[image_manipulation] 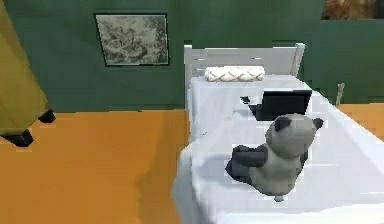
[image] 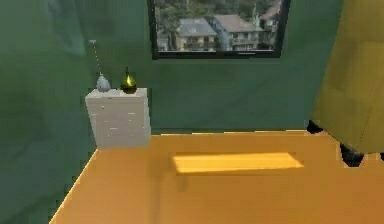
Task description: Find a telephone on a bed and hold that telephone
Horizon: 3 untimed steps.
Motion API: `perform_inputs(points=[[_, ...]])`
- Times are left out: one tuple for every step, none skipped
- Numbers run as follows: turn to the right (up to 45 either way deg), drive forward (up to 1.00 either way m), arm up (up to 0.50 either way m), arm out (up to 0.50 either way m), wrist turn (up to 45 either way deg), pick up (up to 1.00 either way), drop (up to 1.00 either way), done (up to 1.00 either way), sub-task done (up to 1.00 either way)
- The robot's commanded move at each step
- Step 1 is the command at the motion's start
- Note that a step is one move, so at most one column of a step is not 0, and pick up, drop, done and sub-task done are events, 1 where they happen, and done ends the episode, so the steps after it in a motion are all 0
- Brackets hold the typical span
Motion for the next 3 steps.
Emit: perform_inputs(points=[[45.0,0.00,0.00,0.00,0.0,0.00,0.00,0.00,0.00],[0.0,0.65,0.00,0.00,0.0,0.00,0.00,0.00,0.00],[45.0,0.00,0.00,0.00,0.0,0.00,0.00,0.00,0.00]])
